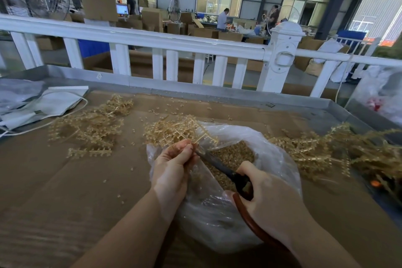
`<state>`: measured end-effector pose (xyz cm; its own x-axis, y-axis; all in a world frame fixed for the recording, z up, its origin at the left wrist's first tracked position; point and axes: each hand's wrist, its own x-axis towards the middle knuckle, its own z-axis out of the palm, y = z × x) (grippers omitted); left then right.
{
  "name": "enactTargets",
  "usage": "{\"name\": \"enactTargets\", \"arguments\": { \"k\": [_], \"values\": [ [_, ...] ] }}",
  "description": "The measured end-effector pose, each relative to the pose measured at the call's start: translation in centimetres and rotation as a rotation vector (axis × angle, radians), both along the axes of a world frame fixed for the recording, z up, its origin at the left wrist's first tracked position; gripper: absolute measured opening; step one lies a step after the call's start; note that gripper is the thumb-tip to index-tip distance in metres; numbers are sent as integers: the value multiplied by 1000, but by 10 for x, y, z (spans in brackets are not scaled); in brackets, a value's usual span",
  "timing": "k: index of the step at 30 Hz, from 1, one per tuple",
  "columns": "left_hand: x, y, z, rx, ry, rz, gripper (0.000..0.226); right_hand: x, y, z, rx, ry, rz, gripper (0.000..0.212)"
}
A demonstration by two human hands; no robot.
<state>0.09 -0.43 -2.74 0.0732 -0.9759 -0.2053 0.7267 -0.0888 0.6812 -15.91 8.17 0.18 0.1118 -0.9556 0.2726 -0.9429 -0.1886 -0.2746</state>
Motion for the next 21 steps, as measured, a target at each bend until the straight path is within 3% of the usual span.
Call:
{"name": "enactTargets", "arguments": {
  "k": [9,21],
  "values": [
    [0,0,0,-32,-5,-15,14,1,-2,0,66,-110,-7,24],
    [0,-2,-5,-27,-23,-9,12,1,-2,2,46,-7,-24,24]
  ]
}}
